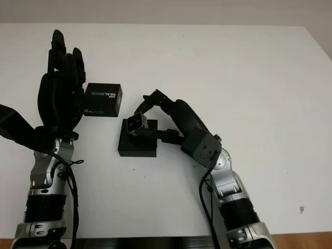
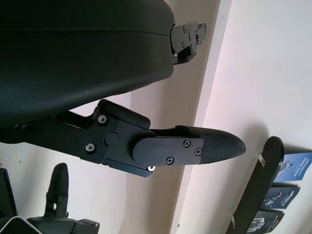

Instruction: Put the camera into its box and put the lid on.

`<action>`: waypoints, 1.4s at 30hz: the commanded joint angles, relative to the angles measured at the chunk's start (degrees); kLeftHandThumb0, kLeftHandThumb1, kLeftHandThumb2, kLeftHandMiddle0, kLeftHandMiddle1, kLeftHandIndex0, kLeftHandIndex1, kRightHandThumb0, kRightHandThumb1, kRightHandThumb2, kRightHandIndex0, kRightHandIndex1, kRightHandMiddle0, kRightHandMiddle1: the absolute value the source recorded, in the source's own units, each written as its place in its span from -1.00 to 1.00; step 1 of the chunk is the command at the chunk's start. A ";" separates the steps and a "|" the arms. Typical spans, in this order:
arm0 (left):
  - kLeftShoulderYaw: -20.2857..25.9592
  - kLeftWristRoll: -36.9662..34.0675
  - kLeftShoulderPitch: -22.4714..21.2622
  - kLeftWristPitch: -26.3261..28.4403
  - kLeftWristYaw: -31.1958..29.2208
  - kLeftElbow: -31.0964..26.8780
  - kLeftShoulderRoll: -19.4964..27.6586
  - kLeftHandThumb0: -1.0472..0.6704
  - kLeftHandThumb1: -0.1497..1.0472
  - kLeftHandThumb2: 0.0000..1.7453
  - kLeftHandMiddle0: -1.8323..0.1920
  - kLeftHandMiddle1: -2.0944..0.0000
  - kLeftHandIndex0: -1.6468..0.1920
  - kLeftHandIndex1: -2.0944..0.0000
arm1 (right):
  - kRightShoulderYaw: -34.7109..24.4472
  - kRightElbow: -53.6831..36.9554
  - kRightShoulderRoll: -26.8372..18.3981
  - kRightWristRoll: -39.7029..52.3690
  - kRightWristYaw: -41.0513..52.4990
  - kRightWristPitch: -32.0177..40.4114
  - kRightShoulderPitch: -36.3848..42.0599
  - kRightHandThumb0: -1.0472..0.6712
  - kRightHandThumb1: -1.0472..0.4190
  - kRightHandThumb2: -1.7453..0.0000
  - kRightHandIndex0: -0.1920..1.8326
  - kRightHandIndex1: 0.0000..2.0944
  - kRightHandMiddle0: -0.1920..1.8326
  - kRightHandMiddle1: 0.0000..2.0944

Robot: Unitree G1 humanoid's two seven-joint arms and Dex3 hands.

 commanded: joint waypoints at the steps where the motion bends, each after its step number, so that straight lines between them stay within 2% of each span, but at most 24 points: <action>1: 0.07 0.03 0.24 -0.36 -0.15 -0.38 0.01 -0.63 1.00 -0.55 1.00 1.00 1.00 1.00 | -0.57 0.65 1.40 1.58 0.26 -1.13 0.50 -0.35 -1.00 0.87 -0.66 -0.70 -0.56 0.53; 8: 0.03 0.08 0.34 0.00 0.09 -0.66 -0.06 -0.63 1.00 -0.54 1.00 1.00 1.00 1.00 | -0.53 1.42 2.97 2.31 0.68 -1.56 1.20 -0.36 -1.00 0.85 -0.65 -0.71 -0.56 0.61; 28: 0.21 -0.32 0.61 -0.12 -0.73 -0.65 0.15 -0.62 1.00 -0.51 1.00 1.00 1.00 1.00 | -0.43 5.70 4.18 -1.76 -4.25 -5.39 1.01 -0.33 -1.00 0.84 -0.67 -0.71 -0.66 0.65; 42: 0.26 -0.41 0.76 -0.04 -0.85 -0.90 0.28 -0.62 1.00 -0.50 1.00 1.00 1.00 1.00 | 0.21 5.62 3.94 -3.39 -4.43 -5.39 1.79 -0.35 -1.00 0.83 -0.68 -0.70 -0.66 0.66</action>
